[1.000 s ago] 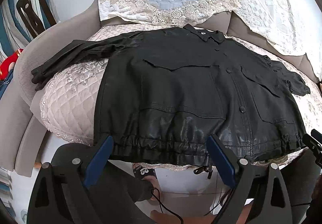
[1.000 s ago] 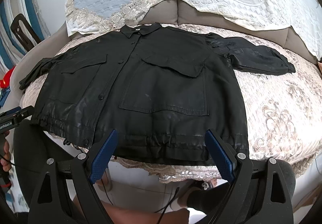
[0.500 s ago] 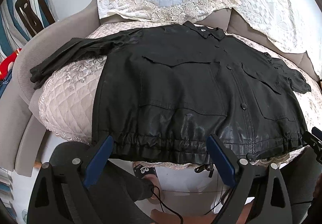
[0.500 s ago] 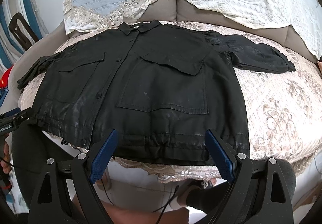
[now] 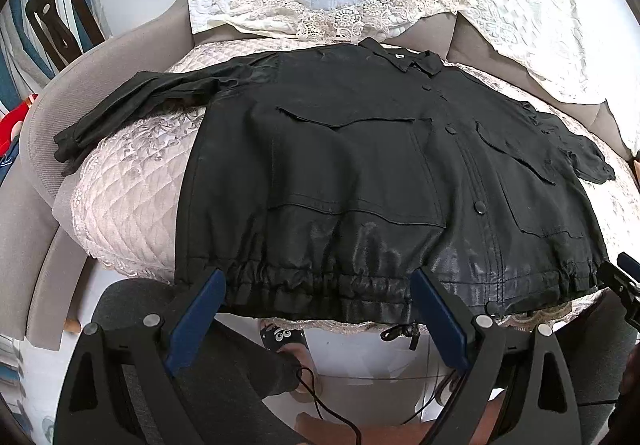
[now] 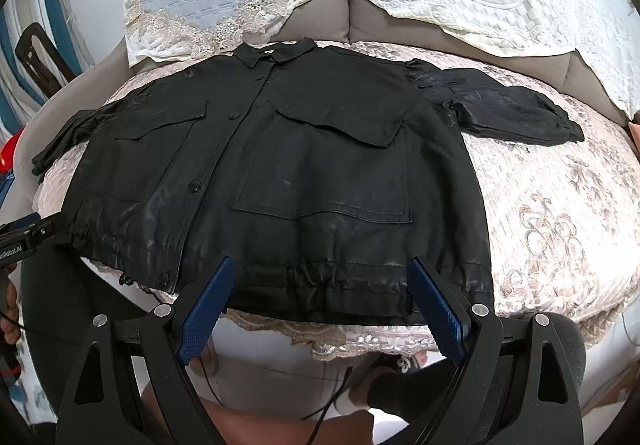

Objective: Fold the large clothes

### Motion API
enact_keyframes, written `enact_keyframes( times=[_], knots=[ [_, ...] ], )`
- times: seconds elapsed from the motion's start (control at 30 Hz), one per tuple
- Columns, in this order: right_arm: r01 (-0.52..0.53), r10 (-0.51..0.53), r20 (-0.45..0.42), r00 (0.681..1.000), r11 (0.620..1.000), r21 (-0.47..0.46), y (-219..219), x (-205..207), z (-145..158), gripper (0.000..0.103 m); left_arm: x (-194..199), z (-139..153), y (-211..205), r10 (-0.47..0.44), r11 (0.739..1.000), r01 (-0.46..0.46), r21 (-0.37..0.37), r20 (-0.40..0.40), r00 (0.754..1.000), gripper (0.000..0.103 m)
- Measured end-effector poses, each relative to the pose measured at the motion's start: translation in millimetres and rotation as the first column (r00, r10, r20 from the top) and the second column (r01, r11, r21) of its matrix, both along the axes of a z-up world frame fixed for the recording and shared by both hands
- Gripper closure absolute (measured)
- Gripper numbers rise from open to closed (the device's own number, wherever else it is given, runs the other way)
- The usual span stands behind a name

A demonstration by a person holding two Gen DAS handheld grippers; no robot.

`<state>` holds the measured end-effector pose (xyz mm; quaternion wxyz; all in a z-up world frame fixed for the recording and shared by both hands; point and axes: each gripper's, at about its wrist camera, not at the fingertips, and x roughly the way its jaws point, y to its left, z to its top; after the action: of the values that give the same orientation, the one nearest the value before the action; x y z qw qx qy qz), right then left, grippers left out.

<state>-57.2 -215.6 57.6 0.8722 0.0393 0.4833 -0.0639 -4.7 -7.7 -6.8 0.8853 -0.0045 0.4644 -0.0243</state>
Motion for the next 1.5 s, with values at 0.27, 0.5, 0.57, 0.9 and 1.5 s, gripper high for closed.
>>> enact_keyframes(
  times=[0.27, 0.5, 0.57, 0.9, 1.5],
  knots=[
    [-0.001, 0.001, 0.004, 1.0, 1.0, 0.006, 0.1, -1.8, 1.1, 0.014, -0.2, 0.3, -1.9, -0.006, 1.0, 0.006, 0.004, -0.006, 1.0, 0.008],
    [-0.003, 0.003, 0.004, 1.0, 1.0, 0.01, 0.2, -2.8, 0.8, 0.014, -0.4, 0.4, -6.3, -0.014, 1.0, 0.014, 0.005, -0.009, 1.0, 0.008],
    [-0.004, 0.004, 0.006, 1.0, 1.0, 0.01, 0.0, -2.9, 0.7, 0.014, -1.2, 0.3, -6.9, -0.015, 1.0, 0.015, 0.008, -0.008, 1.0, 0.008],
    [-0.005, 0.005, 0.004, 1.0, 1.0, 0.007, 2.0, -2.3, 0.3, 0.014, -0.4, -4.6, -4.0, -0.01, 1.0, 0.01, -0.003, -0.027, 1.0, 0.008],
    [-0.02, 0.02, 0.009, 1.0, 1.0, 0.015, 7.8, 2.5, 0.1, 0.014, 0.8, -6.6, -1.6, -0.008, 1.0, 0.008, -0.009, -0.031, 1.0, 0.008]
  ],
)
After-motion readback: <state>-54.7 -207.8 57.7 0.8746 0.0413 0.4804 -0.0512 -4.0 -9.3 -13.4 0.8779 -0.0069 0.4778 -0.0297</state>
